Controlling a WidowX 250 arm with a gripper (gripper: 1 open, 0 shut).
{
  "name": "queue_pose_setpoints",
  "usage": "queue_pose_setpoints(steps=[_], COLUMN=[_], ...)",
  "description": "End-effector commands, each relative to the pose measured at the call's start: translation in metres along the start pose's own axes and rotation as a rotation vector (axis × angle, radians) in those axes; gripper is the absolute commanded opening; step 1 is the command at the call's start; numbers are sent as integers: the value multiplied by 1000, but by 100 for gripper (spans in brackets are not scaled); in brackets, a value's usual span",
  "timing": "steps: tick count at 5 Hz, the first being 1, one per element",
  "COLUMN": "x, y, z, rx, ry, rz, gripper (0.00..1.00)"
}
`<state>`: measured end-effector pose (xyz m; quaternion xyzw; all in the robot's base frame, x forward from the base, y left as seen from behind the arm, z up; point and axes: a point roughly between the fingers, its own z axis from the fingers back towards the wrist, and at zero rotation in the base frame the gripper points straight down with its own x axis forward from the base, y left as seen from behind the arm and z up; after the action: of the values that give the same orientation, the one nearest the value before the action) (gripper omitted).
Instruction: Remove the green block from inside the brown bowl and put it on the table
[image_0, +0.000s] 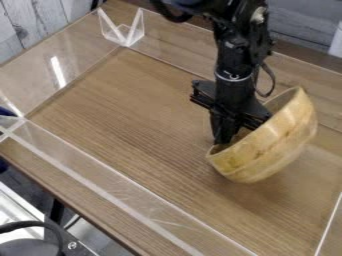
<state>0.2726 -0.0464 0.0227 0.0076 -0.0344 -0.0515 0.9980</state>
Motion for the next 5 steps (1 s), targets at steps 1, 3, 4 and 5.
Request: queue_pose_setpoints(steps=[1, 3, 4, 5], x=[-39, -45, -45, -48], y=[-8, 7, 12, 11], z=[-20, -8, -2, -1], rx=[15, -5, -7, 23], ry=[90, 83, 89, 68], rz=[-82, -42, -21, -40], gripper=[0, 0, 0, 0])
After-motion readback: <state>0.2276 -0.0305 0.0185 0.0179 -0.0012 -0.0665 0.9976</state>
